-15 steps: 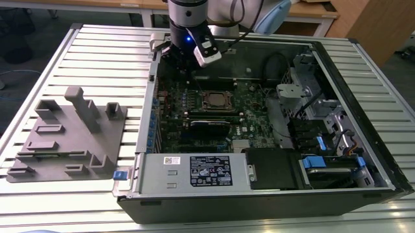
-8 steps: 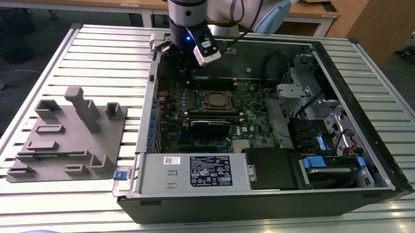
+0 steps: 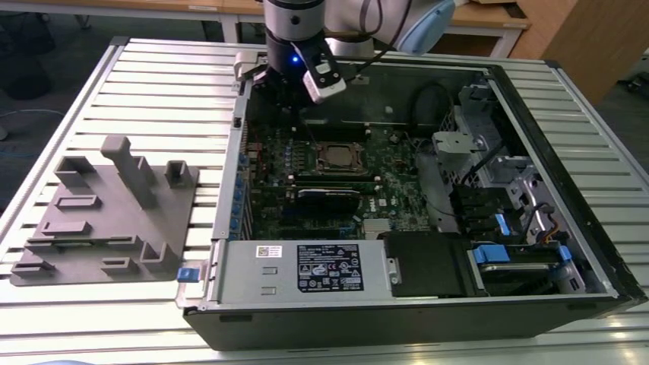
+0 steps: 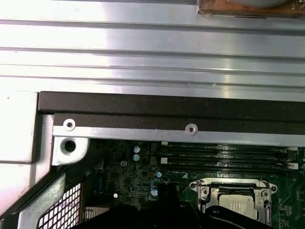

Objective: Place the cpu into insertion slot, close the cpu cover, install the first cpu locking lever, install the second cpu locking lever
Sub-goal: 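Install the first cpu locking lever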

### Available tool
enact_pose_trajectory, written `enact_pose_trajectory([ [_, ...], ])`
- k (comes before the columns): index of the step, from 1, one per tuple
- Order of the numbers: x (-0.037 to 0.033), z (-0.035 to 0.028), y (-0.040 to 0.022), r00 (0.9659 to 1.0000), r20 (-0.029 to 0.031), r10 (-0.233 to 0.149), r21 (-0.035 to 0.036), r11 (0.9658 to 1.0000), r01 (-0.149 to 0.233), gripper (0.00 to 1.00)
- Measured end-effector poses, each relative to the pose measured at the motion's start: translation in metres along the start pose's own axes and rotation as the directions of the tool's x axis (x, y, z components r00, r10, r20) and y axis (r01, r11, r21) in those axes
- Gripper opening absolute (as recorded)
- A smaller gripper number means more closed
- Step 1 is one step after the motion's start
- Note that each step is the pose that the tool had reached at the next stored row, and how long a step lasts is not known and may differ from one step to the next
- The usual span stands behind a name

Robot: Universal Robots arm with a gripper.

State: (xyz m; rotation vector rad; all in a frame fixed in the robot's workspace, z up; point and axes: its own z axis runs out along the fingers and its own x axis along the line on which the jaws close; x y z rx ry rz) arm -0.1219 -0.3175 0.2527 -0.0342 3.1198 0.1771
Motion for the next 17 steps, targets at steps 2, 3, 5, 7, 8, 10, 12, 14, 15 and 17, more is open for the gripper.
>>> enact_pose_trajectory([
  [2, -0.0008, 0.0002, 0.0008, 1.0, 0.0, 0.0, 0.0, 1.0, 0.0, 0.11],
  [3, -0.0012, 0.0003, 0.001, 1.0, 0.0001, 0.0, 0.0, 1.0, 0.0, 0.11],
  [5, -0.0019, 0.0005, 0.0016, 1.0, 0.0, 0.0, 0.0, 1.0, 0.0, 0.11],
  [7, -0.0027, 0.0007, 0.0025, 1.0, 0.0, 0.0, 0.0, 1.0, 0.0, 0.11],
  [8, -0.0034, 0.0008, 0.0028, 1.0, 0.0, 0.0, 0.0, 1.0, 0.0, 0.11],
  [10, -0.005, 0.001, 0.0035, 1.0, 0.0, 0.0, 0.0, 1.0, 0.0, 0.11],
  [12, -0.0073, 0.0011, 0.004, 1.0, 0.0, 0.0, 0.0, 1.0, 0.0, 0.11],
  [14, -0.0117, 0.0012, 0.0042, 1.0, 0.0001, 0.0, 0.0, 1.0, 0.0, 0.11],
  [15, -0.0147, 0.0013, 0.0042, 1.0, 0.0002, 0.0, -0.0001, 1.0, 0.0, 0.11],
  [17, -0.0216, 0.0014, 0.004, 1.0, 0.0001, 0.0, -0.0001, 1.0, 0.0, 0.11],
])
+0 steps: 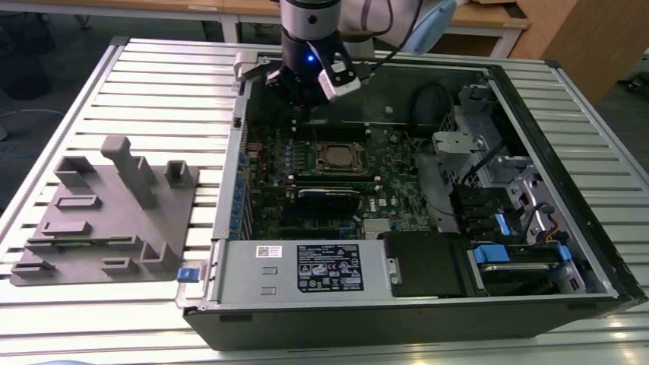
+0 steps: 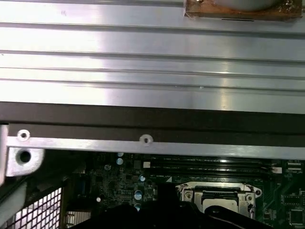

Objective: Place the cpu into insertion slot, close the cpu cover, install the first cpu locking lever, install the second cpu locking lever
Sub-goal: 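Install the first cpu locking lever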

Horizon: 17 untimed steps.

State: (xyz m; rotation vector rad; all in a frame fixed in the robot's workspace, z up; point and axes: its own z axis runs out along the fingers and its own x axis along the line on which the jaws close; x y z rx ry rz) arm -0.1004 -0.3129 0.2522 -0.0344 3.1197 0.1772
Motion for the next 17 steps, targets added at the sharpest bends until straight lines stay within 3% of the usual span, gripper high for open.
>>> enact_pose_trajectory([
  [3, -0.0099, 0.0001, -0.0002, 1.0, -0.0001, 0.0, 0.0, 1.0, 0.0, 0.11],
  [9, -0.0117, 0.0003, -0.0002, 1.0, 0.0001, 0.0, 0.0, 1.0, 0.0, 0.11],
  [14, -0.0237, 0.0006, -0.0006, 1.0, -0.0001, 0.0, 0.0001, 1.0, 0.0, 0.11],
  [17, -0.0238, 0.0006, -0.0006, 1.0, 0.0, 0.001, 0.0001, 1.0, -0.001, 0.11],
])
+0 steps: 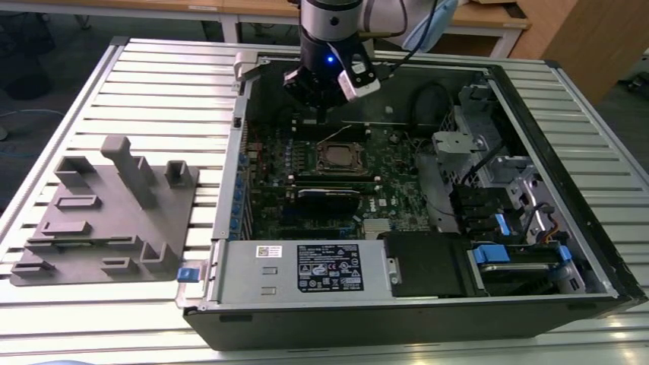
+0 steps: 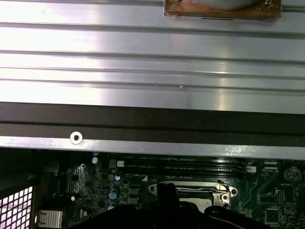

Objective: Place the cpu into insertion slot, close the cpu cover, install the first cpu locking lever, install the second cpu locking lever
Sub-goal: 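Install the first cpu locking lever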

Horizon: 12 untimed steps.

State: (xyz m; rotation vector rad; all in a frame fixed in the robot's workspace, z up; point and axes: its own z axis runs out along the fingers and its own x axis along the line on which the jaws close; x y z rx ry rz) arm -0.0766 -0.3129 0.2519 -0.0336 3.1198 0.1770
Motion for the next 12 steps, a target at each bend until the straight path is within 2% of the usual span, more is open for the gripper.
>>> enact_pose_trajectory([
  [3, -0.0001, 0.0005, 0.0, 1.0, 0.0002, 0.0, -0.0024, 1.0, 0.0, 0.11],
  [5, -0.0001, 0.0021, -0.0002, 1.0, 0.0026, 0.0, -0.0059, 1.0, 0.0, 0.11],
  [12, 0.0001, 0.0081, -0.0009, 0.9998, 0.0192, -0.002, -0.0081, 1.0, 0.002, 0.11],
])
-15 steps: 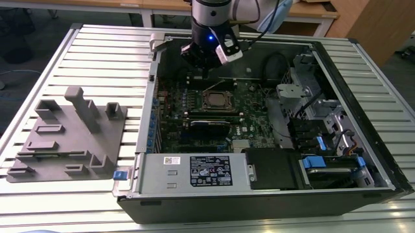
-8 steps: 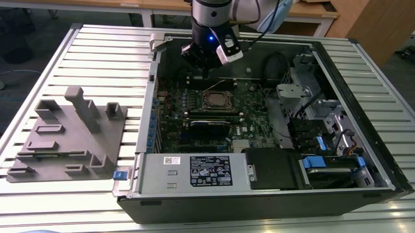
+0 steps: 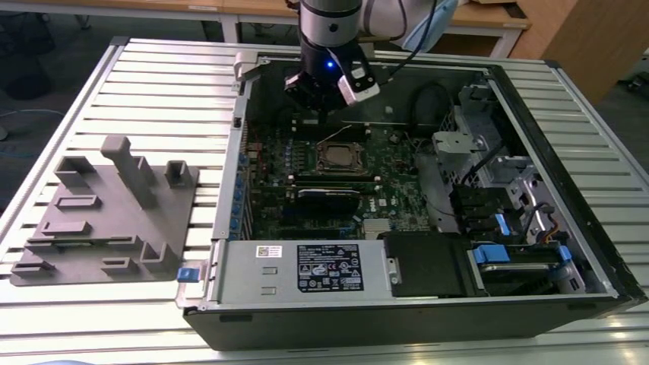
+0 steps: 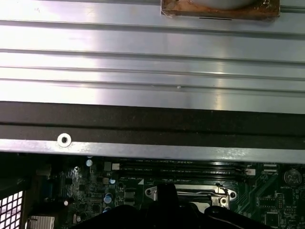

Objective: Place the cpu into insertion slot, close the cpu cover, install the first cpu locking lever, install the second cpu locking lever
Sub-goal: 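Install the first cpu locking lever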

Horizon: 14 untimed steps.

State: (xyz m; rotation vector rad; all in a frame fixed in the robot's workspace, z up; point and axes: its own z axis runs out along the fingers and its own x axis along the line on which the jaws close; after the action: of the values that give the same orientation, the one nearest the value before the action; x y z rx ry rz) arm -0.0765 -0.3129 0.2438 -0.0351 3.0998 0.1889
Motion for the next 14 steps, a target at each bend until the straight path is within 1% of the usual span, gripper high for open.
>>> enact_pose_trajectory([
  [1, 0.0, 0.0004, -0.0001, 1.0, 0.001, 0.0, 0.0, 1.0, 0.0, 0.11],
  [3, 0.0, 0.0006, -0.0007, 1.0, 0.0012, 0.0, -0.0007, 1.0, 0.0, 0.11],
  [9, 0.0001, 0.0005, -0.0057, 1.0, 0.0015, 0.0, -0.0117, 0.9999, 0.0, 0.11],
  [10, 0.0002, 0.0006, -0.0061, 1.0, 0.0017, 0.0, -0.0159, 0.9999, 0.0, 0.11],
  [11, 0.0002, 0.0007, -0.0063, 1.0, 0.0019, 0.001, -0.0299, 0.9996, -0.001, 0.11],
  [12, 0.0001, 0.0007, -0.0065, 1.0, 0.0023, 0.002, -0.0473, 0.9989, -0.001, 0.11],
  [13, 0.0001, 0.0008, -0.0067, 1.0, 0.0025, 0.002, -0.0552, 0.9985, -0.002, 0.11],
  [14, 0.0001, 0.0007, -0.0066, 1.0, 0.0025, 0.002, -0.056, 0.9984, -0.002, 0.11],
])
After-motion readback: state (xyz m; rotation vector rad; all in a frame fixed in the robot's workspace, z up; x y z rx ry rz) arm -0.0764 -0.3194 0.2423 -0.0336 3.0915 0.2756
